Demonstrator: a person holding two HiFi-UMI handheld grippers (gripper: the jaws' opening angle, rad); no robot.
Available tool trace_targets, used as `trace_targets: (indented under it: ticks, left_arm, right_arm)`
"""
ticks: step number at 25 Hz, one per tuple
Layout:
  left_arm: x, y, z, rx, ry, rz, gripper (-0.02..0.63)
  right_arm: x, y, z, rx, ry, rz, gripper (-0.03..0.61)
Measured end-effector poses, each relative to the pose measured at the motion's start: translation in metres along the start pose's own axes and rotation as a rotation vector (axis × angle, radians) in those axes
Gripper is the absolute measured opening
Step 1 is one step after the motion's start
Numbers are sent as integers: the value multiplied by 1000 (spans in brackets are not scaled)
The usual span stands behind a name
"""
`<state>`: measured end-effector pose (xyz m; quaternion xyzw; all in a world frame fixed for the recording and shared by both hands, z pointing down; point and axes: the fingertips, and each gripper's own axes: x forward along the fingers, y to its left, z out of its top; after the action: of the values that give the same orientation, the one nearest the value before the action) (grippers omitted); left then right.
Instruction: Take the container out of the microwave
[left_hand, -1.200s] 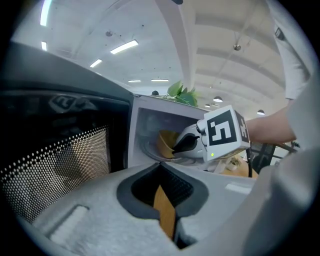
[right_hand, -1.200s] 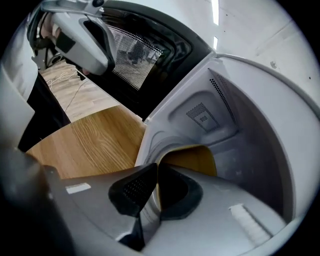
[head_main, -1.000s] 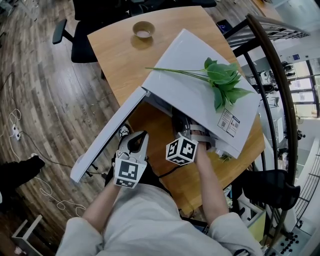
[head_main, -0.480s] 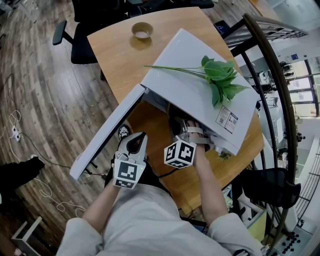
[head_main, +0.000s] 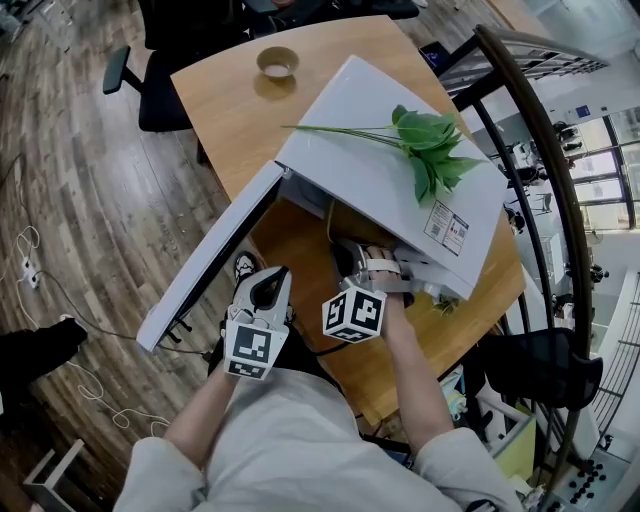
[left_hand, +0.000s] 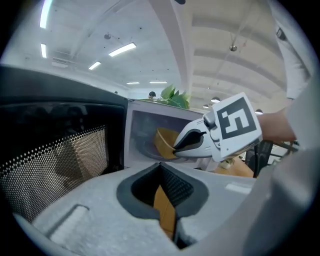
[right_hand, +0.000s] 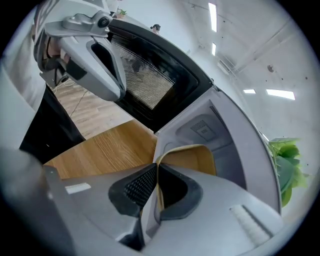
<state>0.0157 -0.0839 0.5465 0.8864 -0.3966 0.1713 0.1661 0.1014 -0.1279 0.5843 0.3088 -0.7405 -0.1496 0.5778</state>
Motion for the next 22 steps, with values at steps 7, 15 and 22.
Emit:
trace_targets:
  ticks: [7,15,22]
  left_arm:
    - [-10,-5,-6,0,-2,11,3]
    - [-23,-8,-12,-2,-11,27,3]
    - [-35,-18,-19,0,-9,35,3]
  right_arm:
    - [-11,15,2,-7,-10,0,26]
    - [-26,30,7,-13,-25,-10,26]
    - [-43,43,13,29,-51,-22,26]
